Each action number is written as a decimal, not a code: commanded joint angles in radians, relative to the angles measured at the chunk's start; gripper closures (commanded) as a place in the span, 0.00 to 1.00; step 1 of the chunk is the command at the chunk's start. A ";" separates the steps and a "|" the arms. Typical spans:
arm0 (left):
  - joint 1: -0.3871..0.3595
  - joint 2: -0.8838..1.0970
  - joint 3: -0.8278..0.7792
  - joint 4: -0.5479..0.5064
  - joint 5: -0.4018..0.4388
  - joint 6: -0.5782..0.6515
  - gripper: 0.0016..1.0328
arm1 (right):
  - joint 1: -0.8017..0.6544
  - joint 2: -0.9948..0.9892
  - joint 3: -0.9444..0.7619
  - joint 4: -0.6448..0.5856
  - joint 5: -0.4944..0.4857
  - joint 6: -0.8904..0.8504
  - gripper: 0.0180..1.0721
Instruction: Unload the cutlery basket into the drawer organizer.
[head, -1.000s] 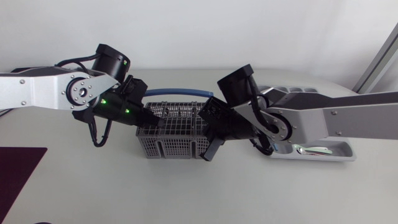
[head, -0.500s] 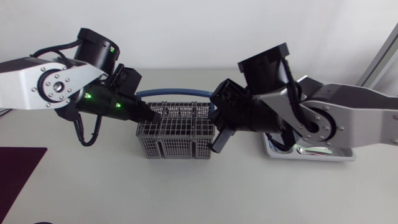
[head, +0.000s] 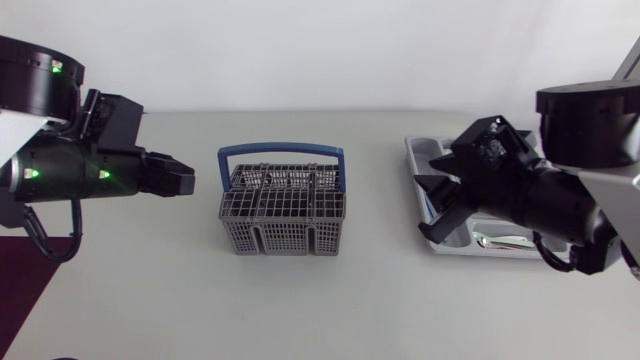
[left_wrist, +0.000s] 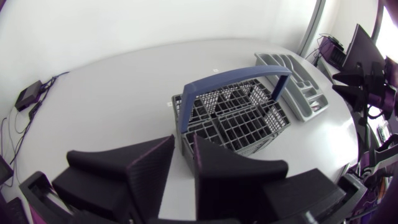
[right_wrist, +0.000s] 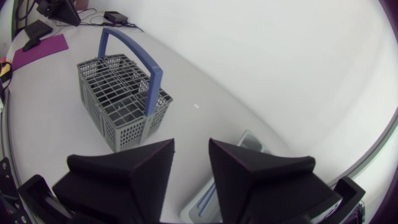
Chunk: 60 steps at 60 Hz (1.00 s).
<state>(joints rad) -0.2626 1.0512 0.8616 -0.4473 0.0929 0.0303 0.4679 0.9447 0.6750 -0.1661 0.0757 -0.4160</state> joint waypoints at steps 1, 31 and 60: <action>0.010 -0.046 -0.041 -0.002 -0.018 0.019 0.19 | -0.031 -0.050 -0.041 -0.019 0.003 -0.020 0.09; 0.168 -0.402 -0.242 0.068 -0.088 0.108 0.04 | -0.230 -0.328 -0.192 -0.047 0.007 -0.093 0.04; 0.257 -0.677 -0.491 0.206 -0.089 0.126 0.05 | -0.336 -0.594 -0.359 0.008 -0.020 0.049 0.04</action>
<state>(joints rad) -0.0139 0.4129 0.4191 -0.2699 0.0090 0.1673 0.1482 0.3862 0.3683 -0.1799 0.0639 -0.4332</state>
